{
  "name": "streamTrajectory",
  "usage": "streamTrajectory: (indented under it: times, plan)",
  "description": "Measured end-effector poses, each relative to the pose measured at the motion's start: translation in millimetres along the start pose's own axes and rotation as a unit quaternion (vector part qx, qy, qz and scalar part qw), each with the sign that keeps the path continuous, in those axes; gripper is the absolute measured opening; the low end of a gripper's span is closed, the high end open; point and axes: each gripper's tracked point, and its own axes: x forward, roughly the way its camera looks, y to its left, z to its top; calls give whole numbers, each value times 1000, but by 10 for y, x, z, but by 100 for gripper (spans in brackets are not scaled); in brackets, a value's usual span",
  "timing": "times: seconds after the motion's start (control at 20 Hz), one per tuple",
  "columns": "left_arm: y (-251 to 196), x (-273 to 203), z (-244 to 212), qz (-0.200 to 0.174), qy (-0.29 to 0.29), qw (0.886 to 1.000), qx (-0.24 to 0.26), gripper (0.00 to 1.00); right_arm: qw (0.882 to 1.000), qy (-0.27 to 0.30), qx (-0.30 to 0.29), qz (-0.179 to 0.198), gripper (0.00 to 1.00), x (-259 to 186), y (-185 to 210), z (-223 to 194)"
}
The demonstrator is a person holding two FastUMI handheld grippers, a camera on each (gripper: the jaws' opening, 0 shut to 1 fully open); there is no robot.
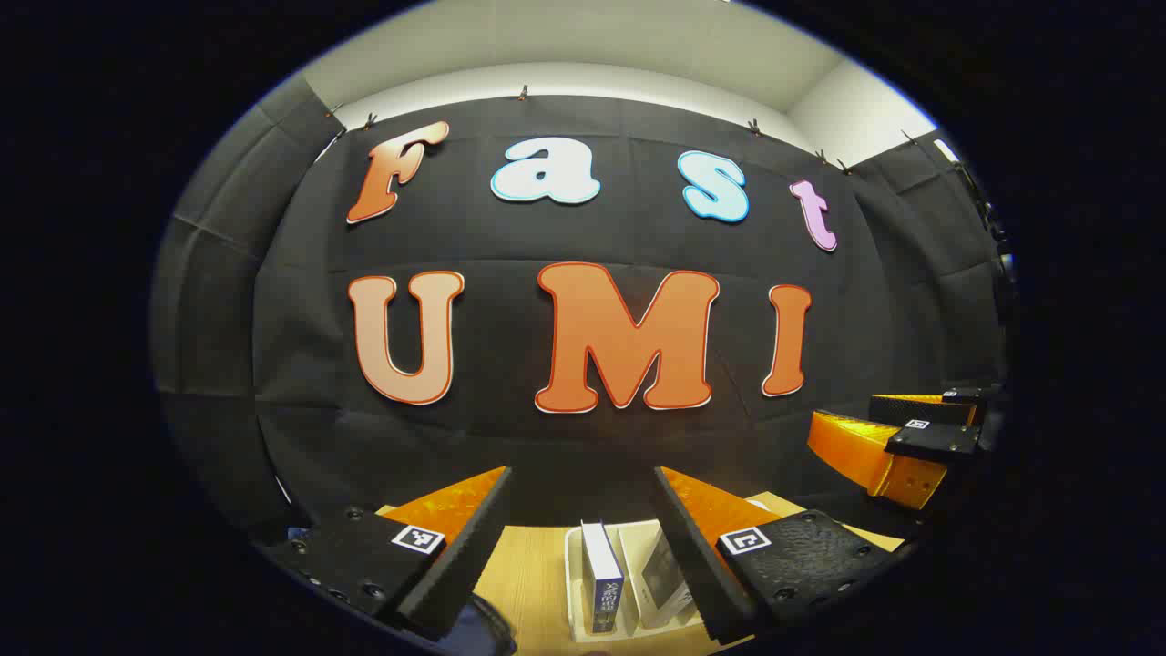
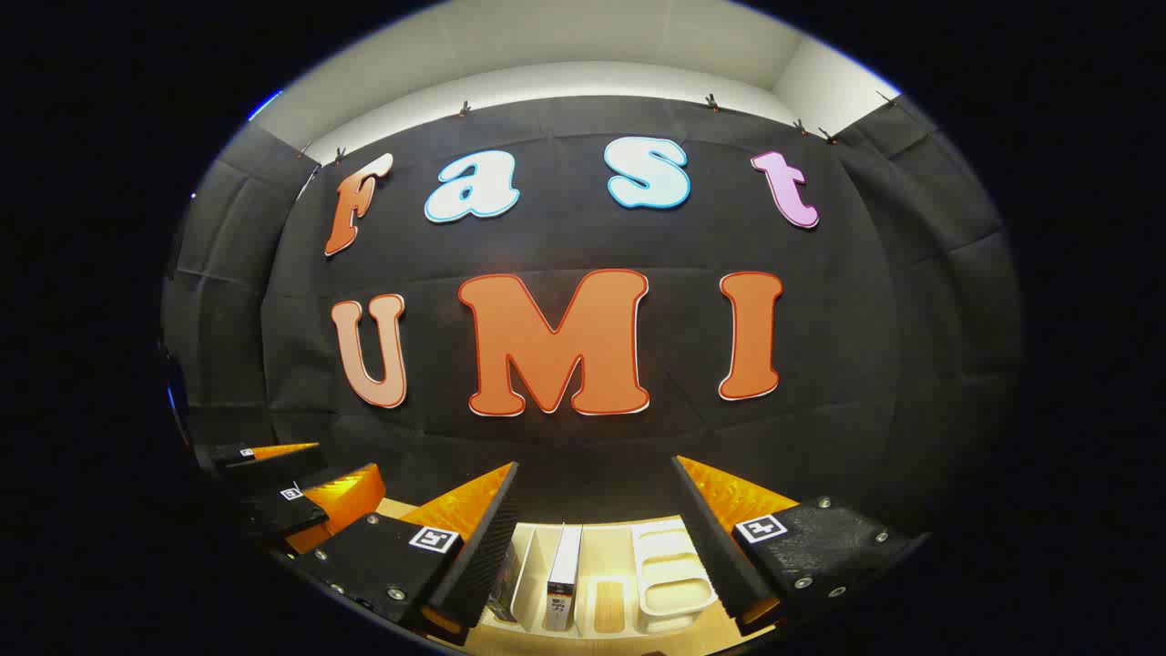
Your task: Open the schoolbag, grab two books from the bookshelf and put them into the schoolbag.
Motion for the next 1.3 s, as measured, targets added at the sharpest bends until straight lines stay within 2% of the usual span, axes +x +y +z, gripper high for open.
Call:
streamTrajectory:
  times: [0.1, 0.5, 1.0, 1.3]
  plan:
    - [31, -18, 0, -3, -1, 1000, -1, 94, 1000, 9, -4, -13, 94, 7, 17, -34]
    - [184, -55, 10, 7, -4, 1000, -2, 94, 1000, -3, -14, -17, 94, -16, 101, 65]
    - [190, -49, -28, 5, 0, 1000, -5, 94, 1000, -2, -22, -3, 94, -13, 213, 24]
    - [284, -43, 11, 23, -11, 1000, 2, 93, 1000, 10, -19, -4, 94, 33, 223, -50]
